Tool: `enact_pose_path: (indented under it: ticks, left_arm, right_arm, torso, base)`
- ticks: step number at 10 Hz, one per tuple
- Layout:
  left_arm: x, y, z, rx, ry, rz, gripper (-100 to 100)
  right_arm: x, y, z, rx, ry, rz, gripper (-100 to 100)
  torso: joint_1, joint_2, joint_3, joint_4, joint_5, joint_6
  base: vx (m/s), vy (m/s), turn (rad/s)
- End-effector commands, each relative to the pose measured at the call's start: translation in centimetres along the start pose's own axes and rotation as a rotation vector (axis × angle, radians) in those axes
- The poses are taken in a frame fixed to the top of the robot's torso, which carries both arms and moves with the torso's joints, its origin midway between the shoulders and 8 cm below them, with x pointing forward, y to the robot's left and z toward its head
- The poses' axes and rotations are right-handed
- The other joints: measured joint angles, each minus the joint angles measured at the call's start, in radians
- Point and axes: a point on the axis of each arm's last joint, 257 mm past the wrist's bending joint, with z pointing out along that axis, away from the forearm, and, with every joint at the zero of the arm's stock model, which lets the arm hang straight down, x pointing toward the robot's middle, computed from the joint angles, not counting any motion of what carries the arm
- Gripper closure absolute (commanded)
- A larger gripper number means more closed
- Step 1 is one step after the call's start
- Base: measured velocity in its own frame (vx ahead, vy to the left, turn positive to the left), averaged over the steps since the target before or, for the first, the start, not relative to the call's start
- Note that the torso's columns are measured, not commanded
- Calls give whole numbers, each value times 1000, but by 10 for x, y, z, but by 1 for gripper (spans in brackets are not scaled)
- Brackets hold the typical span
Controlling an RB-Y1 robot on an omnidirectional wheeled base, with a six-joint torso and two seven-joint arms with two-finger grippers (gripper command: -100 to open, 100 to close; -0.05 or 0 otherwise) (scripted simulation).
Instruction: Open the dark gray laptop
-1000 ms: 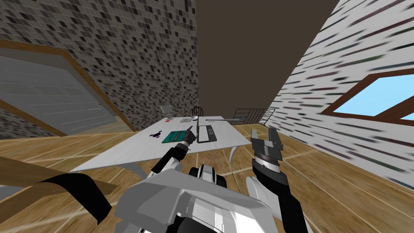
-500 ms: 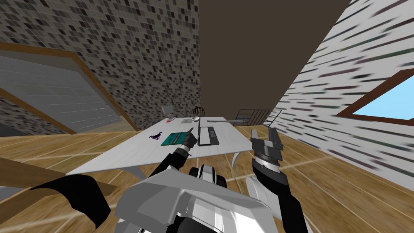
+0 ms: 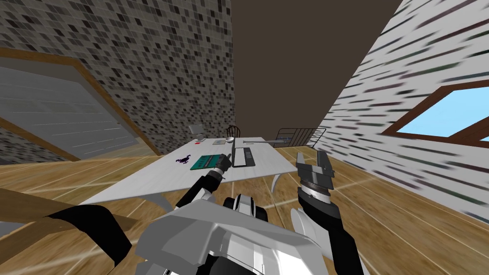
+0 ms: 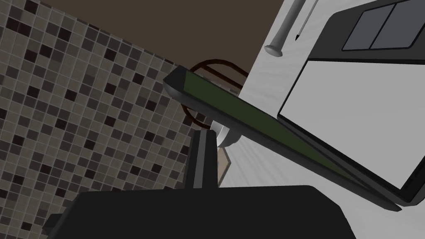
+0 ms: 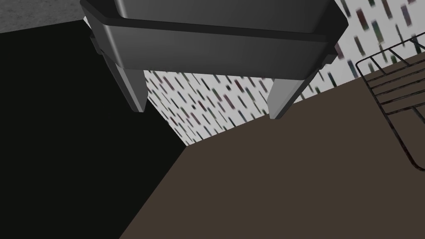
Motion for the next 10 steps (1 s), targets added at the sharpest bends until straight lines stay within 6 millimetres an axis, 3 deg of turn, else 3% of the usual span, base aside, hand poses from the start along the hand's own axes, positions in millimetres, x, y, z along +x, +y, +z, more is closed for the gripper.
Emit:
enact_pose_path:
  ticks: [1, 6, 8, 9, 10]
  left_arm:
    - [-17, -4, 15, 3, -20, -2, 100]
    - [-46, -22, 41, 30, -52, -12, 100]
    - [-44, -22, 41, 31, -49, -10, 100]
    - [-47, -20, 41, 13, -38, 33, -100]
    - [-48, -19, 41, 3, -32, 59, -100]
  right_arm:
    - [0, 0, 0, 0, 0, 0, 0]
    - [0, 0, 0, 0, 0, 0, 0]
    - [0, 0, 0, 0, 0, 0, 0]
    - [0, 0, 0, 0, 0, 0, 0]
    - [0, 0, 0, 0, 0, 0, 0]
  torso:
    - [0, -2, -1, -1, 0, 0]
    - [-1, -1, -1, 0, 0, 0]
    - [0, -1, 0, 0, 0, 0]
    - [1, -4, -2, -1, 0, 0]
    - [1, -4, -3, -1, 0, 0]
  base:
    - [-118, -30, -90]
    - [-87, -37, -65]
    - [-52, -15, -11]
    - [-9, -2, -21]
    - [-3, 3, -27]
